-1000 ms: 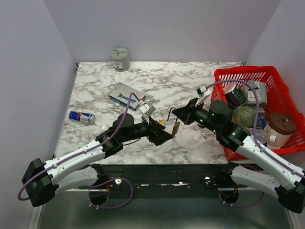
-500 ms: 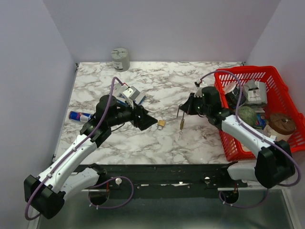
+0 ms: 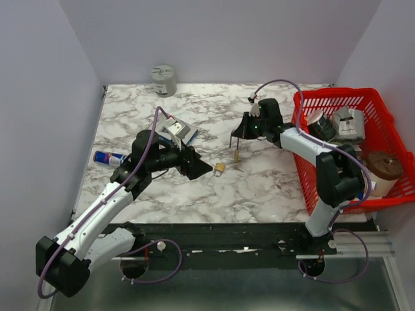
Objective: Unlock with the key
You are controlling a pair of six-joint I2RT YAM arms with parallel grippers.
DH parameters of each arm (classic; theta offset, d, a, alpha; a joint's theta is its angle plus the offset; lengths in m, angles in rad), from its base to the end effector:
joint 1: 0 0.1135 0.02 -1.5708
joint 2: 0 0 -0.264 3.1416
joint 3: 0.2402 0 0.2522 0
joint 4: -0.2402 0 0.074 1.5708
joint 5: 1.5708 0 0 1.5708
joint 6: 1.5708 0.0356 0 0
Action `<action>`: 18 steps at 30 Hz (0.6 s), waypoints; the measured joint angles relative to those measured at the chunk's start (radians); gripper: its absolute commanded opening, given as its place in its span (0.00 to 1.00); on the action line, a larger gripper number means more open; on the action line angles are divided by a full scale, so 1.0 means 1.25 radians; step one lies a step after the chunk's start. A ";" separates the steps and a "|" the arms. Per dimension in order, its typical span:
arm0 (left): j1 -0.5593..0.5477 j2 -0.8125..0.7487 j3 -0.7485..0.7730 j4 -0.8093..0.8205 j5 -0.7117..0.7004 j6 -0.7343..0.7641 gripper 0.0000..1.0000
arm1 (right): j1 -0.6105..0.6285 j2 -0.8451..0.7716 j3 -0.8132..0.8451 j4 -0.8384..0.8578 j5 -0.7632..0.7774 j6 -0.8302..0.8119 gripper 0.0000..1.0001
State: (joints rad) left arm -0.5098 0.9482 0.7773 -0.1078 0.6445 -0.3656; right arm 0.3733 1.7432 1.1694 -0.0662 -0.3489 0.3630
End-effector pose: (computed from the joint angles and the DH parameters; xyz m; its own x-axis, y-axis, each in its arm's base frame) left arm 0.1782 -0.1242 0.3172 -0.5440 -0.0233 -0.8388 0.7493 0.4364 -0.4981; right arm 0.3585 0.1535 0.2268 -0.7322 0.0716 -0.6773 -0.3616 0.8019 0.4757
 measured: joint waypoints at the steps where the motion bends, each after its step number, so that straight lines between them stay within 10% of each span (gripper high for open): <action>1: 0.000 0.000 -0.001 0.000 0.001 0.000 0.92 | 0.000 0.020 0.015 0.002 -0.005 0.000 0.01; 18: 0.000 0.000 -0.005 0.008 0.020 -0.002 0.92 | 0.010 0.162 0.111 0.042 -0.047 0.039 0.04</action>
State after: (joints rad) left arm -0.5095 0.9485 0.7704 -0.0978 0.6689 -0.3676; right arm 0.3862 1.9461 1.3087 -0.0139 -0.4080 0.4114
